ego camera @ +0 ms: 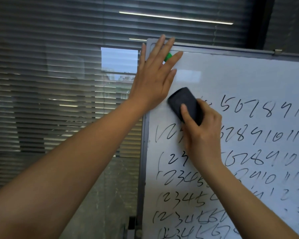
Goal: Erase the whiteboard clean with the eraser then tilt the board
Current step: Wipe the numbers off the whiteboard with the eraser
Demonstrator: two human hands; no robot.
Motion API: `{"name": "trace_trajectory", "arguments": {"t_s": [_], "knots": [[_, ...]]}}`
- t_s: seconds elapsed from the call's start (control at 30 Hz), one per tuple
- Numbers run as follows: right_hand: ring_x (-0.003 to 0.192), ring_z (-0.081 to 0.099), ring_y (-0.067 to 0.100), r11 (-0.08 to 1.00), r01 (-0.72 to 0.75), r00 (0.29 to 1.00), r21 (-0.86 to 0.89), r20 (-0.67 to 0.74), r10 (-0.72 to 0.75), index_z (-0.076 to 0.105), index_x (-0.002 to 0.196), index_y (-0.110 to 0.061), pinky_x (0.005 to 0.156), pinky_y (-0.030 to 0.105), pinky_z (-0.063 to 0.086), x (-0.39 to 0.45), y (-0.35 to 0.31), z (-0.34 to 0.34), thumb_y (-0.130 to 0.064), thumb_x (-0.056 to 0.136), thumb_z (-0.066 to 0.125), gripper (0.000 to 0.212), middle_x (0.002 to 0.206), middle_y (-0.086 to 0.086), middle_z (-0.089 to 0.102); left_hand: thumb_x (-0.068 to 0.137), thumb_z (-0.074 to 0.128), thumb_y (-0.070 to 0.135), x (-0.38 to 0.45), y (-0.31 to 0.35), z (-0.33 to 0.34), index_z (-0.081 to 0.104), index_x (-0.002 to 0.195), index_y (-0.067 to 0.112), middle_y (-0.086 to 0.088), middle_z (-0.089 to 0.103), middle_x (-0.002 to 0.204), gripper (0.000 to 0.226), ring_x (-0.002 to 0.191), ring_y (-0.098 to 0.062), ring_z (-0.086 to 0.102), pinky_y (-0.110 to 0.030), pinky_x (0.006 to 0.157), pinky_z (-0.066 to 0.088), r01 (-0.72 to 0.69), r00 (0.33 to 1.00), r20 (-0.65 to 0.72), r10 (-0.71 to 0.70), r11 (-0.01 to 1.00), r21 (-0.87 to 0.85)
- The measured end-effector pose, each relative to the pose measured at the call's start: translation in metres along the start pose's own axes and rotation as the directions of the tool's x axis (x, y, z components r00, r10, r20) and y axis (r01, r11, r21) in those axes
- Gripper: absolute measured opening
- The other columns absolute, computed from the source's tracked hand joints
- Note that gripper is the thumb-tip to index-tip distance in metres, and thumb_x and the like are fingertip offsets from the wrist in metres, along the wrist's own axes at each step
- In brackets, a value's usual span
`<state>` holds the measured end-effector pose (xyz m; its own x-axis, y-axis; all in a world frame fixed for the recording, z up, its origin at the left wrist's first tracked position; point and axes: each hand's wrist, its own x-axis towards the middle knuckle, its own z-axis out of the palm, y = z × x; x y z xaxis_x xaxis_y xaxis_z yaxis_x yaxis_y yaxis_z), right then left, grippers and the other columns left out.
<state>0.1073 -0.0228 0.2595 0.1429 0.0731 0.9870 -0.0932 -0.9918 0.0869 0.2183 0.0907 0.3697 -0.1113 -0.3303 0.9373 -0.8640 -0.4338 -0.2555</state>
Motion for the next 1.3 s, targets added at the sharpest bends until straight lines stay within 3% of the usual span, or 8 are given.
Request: {"name": "trace_trajectory", "arguments": {"t_s": [0.23, 0.33, 0.47, 0.6, 0.73, 0.97, 1.17, 1.3], "knots": [[0.100, 0.056, 0.047, 0.981, 0.172, 0.985, -0.090, 0.017, -0.171, 0.063, 0.123, -0.005, 0.082, 0.048, 0.047, 0.024, -0.002, 0.006, 0.008, 0.080, 0.065, 0.045, 0.124, 0.032, 0.054, 0.103, 0.033, 0.026, 0.000, 0.000, -0.004, 0.043, 0.145, 0.011, -0.014, 0.028, 0.157, 0.045, 0.149, -0.033, 0.016, -0.054, 0.118, -0.001, 0.007, 0.998, 0.061, -0.008, 1.000, 0.007], [0.103, 0.052, 0.049, 0.995, 0.035, 0.998, -0.091, -0.046, -0.039, 0.059, 0.129, -0.005, 0.087, 0.048, 0.043, 0.032, 0.011, -0.001, 0.007, 0.083, 0.060, 0.047, 0.129, 0.032, 0.050, 0.105, 0.031, 0.027, -0.001, 0.002, -0.005, 0.043, 0.145, 0.013, -0.013, 0.026, 0.158, 0.045, 0.149, -0.033, 0.015, -0.055, 0.118, 0.000, -0.022, 0.996, 0.090, 0.018, 0.999, 0.043], [0.109, 0.047, 0.049, 0.991, -0.124, 0.991, -0.059, -0.054, 0.121, 0.051, 0.135, -0.006, 0.092, 0.047, 0.038, 0.016, 0.023, -0.005, 0.005, 0.088, 0.056, 0.049, 0.133, 0.032, 0.045, 0.102, 0.013, 0.037, -0.001, 0.005, -0.002, 0.031, 0.152, 0.021, -0.010, 0.014, 0.163, 0.055, 0.151, -0.028, 0.007, -0.057, 0.119, -0.001, -0.021, 0.988, 0.149, -0.024, 0.957, 0.290], [0.104, 0.050, 0.049, 0.996, 0.056, 0.997, -0.073, 0.057, -0.052, 0.056, 0.129, -0.001, 0.088, 0.050, 0.041, -0.029, 0.025, -0.008, 0.004, 0.087, 0.056, 0.042, 0.129, 0.036, 0.047, 0.105, 0.014, 0.037, 0.000, 0.008, 0.003, 0.018, 0.155, 0.024, -0.009, 0.005, 0.164, 0.052, 0.151, -0.028, 0.001, -0.060, 0.116, -0.003, -0.040, 0.984, 0.176, -0.036, 0.911, 0.410], [0.108, 0.047, 0.045, 0.984, 0.124, 0.989, -0.125, 0.091, -0.113, 0.057, 0.129, -0.004, 0.088, 0.051, 0.041, -0.028, 0.048, -0.019, 0.005, 0.085, 0.056, 0.044, 0.130, 0.034, 0.048, 0.105, 0.015, 0.037, 0.010, 0.021, 0.009, 0.017, 0.155, 0.023, -0.009, 0.007, 0.164, 0.052, 0.151, -0.029, 0.002, -0.058, 0.115, -0.006, -0.082, 0.986, 0.166, 0.011, 0.902, 0.425], [0.110, 0.048, 0.048, 0.984, -0.157, 0.988, -0.084, -0.029, 0.155, 0.052, 0.134, -0.004, 0.093, 0.049, 0.040, -0.006, 0.049, -0.024, 0.002, 0.088, 0.058, 0.047, 0.132, 0.032, 0.046, 0.107, 0.020, 0.035, 0.011, 0.027, 0.018, 0.021, 0.154, 0.020, -0.012, 0.005, 0.163, 0.050, 0.151, -0.030, 0.001, -0.058, 0.114, -0.009, -0.079, 0.988, 0.155, 0.020, 0.919, 0.387], [0.108, 0.051, 0.045, 0.983, 0.120, 0.985, -0.137, 0.139, -0.101, 0.059, 0.128, -0.006, 0.087, 0.049, 0.043, -0.042, 0.042, -0.024, 0.007, 0.076, 0.068, 0.054, 0.130, 0.032, 0.049, 0.106, 0.022, 0.036, 0.011, 0.029, 0.018, 0.022, 0.154, 0.020, -0.012, 0.004, 0.164, 0.051, 0.151, -0.029, 0.000, -0.063, 0.114, -0.005, -0.073, 0.986, 0.169, 0.014, 0.936, 0.345], [0.112, 0.048, 0.046, 0.985, -0.069, 0.996, -0.157, 0.042, 0.076, 0.056, 0.131, -0.005, 0.092, 0.053, 0.043, -0.024, 0.064, -0.035, 0.006, 0.083, 0.062, 0.050, 0.133, 0.031, 0.046, 0.105, 0.024, 0.036, 0.010, 0.031, 0.019, 0.025, 0.153, 0.019, -0.012, 0.005, 0.163, 0.051, 0.151, -0.028, -0.001, -0.062, 0.114, -0.005, -0.055, 0.989, 0.145, 0.005, 0.938, 0.342]]}}
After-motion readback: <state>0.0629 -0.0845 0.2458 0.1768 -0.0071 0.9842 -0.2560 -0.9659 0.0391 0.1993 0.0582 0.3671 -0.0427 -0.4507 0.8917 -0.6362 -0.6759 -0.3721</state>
